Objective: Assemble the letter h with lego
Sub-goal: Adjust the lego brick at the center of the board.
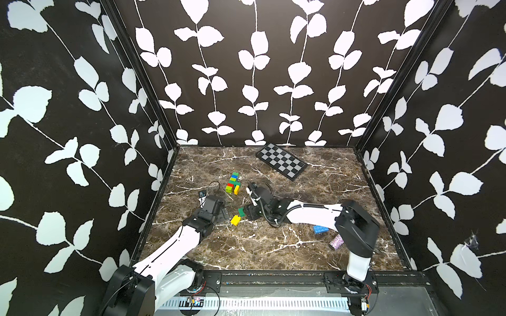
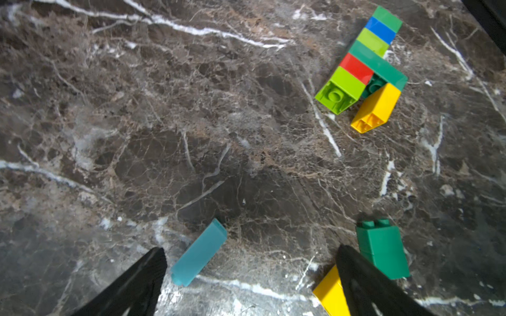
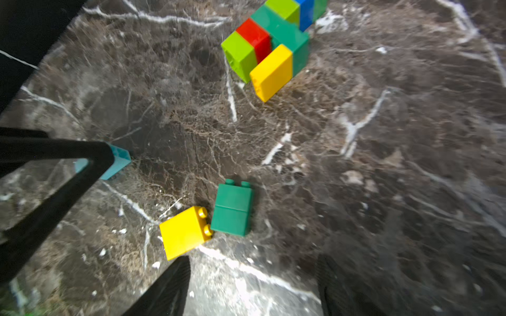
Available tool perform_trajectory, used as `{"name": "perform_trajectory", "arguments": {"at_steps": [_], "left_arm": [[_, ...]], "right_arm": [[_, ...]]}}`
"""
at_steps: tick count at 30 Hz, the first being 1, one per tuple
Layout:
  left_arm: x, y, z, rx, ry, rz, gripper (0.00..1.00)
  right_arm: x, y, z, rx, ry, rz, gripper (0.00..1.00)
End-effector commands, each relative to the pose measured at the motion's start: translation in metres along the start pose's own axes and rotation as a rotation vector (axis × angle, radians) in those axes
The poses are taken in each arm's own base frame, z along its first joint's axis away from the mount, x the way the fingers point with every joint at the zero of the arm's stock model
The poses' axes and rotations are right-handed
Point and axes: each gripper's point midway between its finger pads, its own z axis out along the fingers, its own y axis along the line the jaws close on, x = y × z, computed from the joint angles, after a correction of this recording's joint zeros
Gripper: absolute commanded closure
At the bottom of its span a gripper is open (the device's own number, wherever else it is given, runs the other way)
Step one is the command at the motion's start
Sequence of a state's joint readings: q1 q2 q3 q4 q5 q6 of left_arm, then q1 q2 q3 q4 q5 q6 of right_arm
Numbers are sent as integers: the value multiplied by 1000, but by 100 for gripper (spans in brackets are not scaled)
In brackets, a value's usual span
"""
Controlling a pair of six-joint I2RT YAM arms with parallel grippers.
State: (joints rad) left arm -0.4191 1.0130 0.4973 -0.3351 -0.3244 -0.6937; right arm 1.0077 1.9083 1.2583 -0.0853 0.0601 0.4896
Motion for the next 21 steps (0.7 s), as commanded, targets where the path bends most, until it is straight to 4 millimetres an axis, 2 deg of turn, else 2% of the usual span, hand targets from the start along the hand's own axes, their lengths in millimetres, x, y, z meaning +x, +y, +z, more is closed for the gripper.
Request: {"name": "perform_trajectory", "arguments": {"at_steps": [1, 15, 21], "left_arm": [[6, -1, 1, 34, 30, -34, 1], [8, -4, -1, 62, 48, -36, 1], [7, -3, -3, 63, 45, -37, 1]], "right_arm": [[-7, -4, 4, 73, 16, -2, 28], [9, 20, 36, 76, 129, -59, 32], [15, 17, 43, 114, 157, -72, 35]]}}
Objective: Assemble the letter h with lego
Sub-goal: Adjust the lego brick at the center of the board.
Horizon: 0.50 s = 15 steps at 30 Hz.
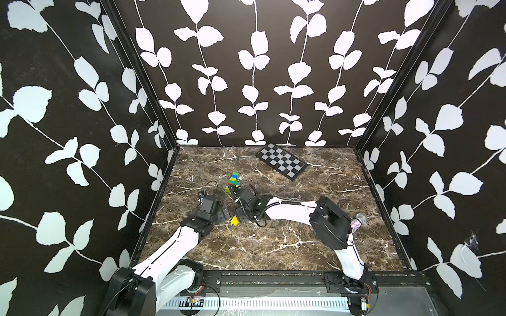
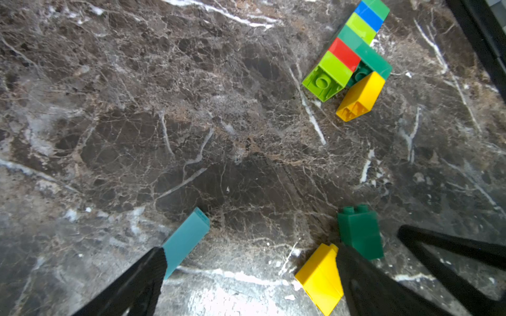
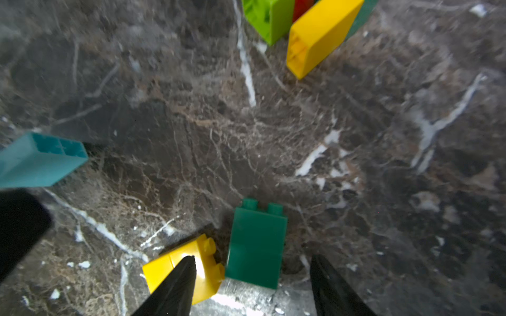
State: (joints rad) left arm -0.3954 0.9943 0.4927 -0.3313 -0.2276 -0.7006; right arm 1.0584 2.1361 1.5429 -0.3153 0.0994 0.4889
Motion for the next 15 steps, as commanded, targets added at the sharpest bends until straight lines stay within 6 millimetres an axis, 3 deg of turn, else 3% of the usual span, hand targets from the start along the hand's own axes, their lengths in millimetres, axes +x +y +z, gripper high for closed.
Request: {"name": "perform_trajectory", "arguments": {"at_steps": [1, 15], "left_arm": [[2, 6, -2, -9, 1, -8, 1], [2, 5, -3, 1, 6, -8, 1]], "right_arm": [[1, -5, 1, 49, 16, -10, 35], [8, -8, 14, 56, 67, -11, 45]]}}
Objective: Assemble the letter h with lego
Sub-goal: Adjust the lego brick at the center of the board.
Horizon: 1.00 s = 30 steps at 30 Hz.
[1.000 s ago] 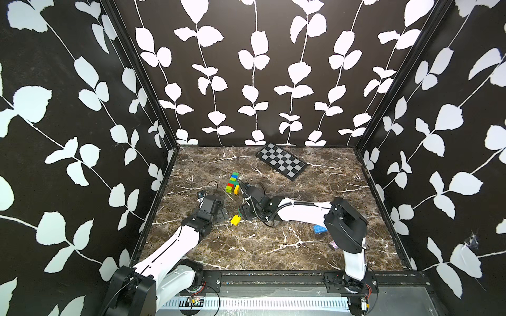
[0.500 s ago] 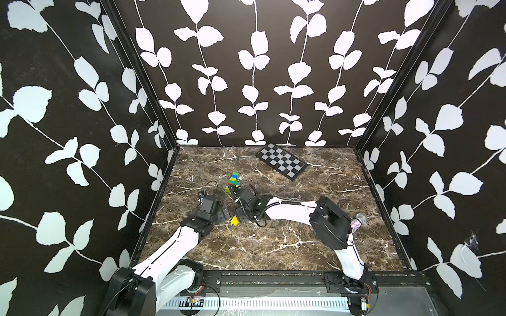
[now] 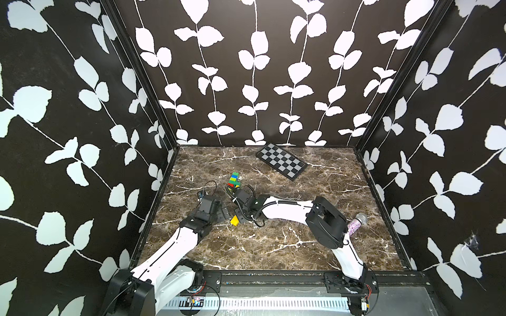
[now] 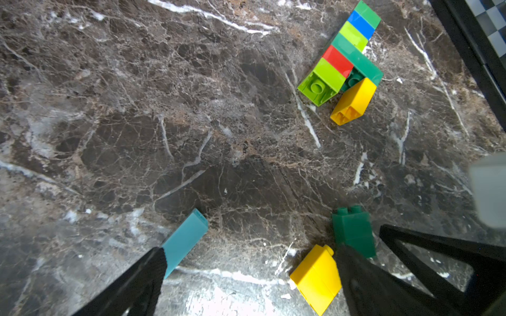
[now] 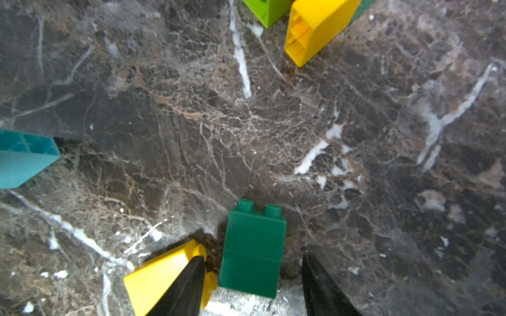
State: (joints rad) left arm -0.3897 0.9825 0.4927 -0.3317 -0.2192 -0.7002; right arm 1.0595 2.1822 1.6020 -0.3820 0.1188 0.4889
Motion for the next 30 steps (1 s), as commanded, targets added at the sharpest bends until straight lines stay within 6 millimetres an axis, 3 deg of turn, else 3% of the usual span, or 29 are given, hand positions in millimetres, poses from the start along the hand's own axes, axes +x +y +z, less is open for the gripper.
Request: {"name": "perform_trajectory", "arguments": {"at_steps": [1, 8, 11, 14, 18, 26, 30], "left_arm": [[4, 6, -1, -9, 12, -2, 1], [5, 4, 0, -3, 16, 2, 2], [6, 1, 2, 11, 24, 6, 2], [10, -8, 7, 51, 54, 20, 4], [19, -40, 14, 208, 123, 51, 10], [42, -122, 3, 609, 238, 141, 17], [62, -162, -7, 749, 337, 209, 21]], "right_arm": [[4, -3, 6, 14, 30, -2, 46], [6, -5, 11, 15, 45, -6, 54], [7, -10, 9, 21, 48, -13, 66], [0, -17, -2, -8, 8, -9, 85], [-12, -30, -34, -77, -98, -54, 100], [15, -55, -96, -171, -289, -311, 100], [17, -64, -123, -332, -419, -288, 100]]}}
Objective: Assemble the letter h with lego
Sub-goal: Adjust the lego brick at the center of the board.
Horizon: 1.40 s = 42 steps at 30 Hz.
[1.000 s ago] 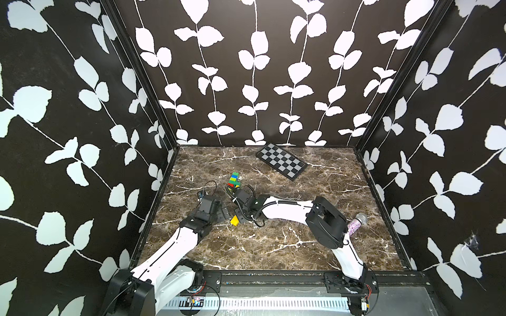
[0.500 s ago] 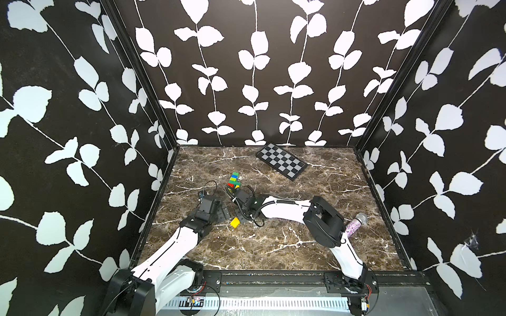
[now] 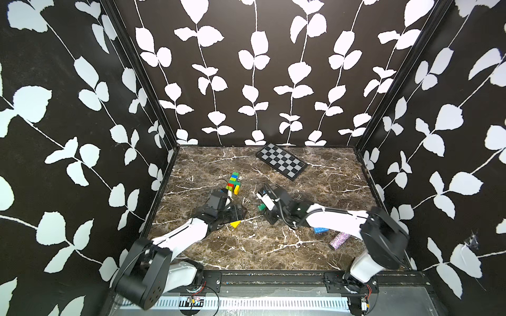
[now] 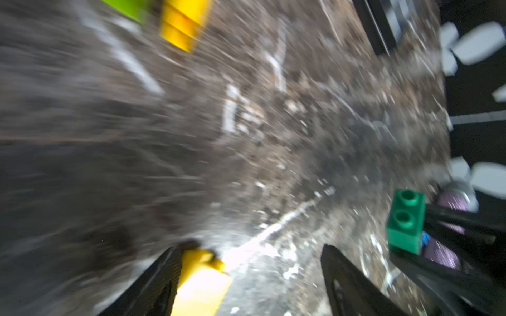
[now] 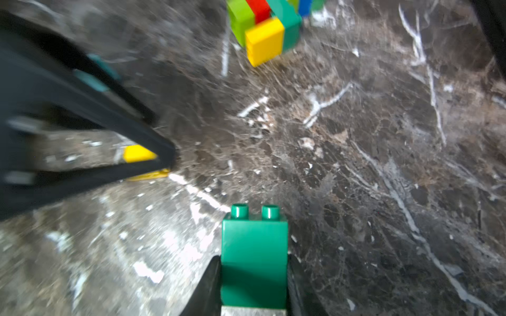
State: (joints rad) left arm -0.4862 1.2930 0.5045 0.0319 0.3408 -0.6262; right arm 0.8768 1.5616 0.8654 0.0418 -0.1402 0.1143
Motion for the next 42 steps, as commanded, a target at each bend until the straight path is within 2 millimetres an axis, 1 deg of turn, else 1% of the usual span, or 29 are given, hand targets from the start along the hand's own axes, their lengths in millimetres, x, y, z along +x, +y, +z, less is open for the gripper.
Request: {"name": "perform_trajectory", "arguments": {"at_steps": [1, 3, 8, 9, 14, 17, 19, 22, 25, 31, 32, 35, 40, 42], "left_arm": [[-3, -56, 4, 234, 37, 89, 22], [-4, -65, 3, 275, 30, 97, 23], [-6, -65, 0, 274, 5, 114, 24], [-6, -66, 0, 281, 7, 115, 23], [-5, -77, 2, 342, 20, 117, 23], [-6, -78, 2, 345, 17, 119, 24], [-1, -82, 3, 374, 52, 116, 24], [1, -84, 7, 396, 75, 103, 28], [1, -85, 8, 402, 78, 101, 29], [3, -87, 10, 412, 93, 98, 37], [4, -87, 12, 413, 101, 98, 39], [8, -90, 15, 423, 124, 103, 50], [11, -93, 19, 431, 147, 108, 73], [12, -93, 20, 430, 153, 108, 79]], "right_arm": [[-27, 5, -14, -148, -175, -72, 100], [-23, 2, -16, -139, -151, -102, 100], [-19, -13, -18, -110, -156, -108, 100], [-15, -17, -17, -104, -153, -114, 100], [-2, -8, -10, -161, -110, -205, 100], [-2, -3, -12, -186, -122, -228, 100], [-1, 2, -13, -213, -141, -255, 100], [3, 9, -12, -229, -124, -295, 100], [5, 14, -11, -244, -112, -314, 100], [6, 19, -10, -263, -106, -331, 100], [7, 21, -10, -267, -105, -336, 100], [7, 23, -7, -270, -91, -344, 100], [6, 21, -7, -255, -90, -342, 100], [6, 20, -6, -245, -83, -333, 100]]}}
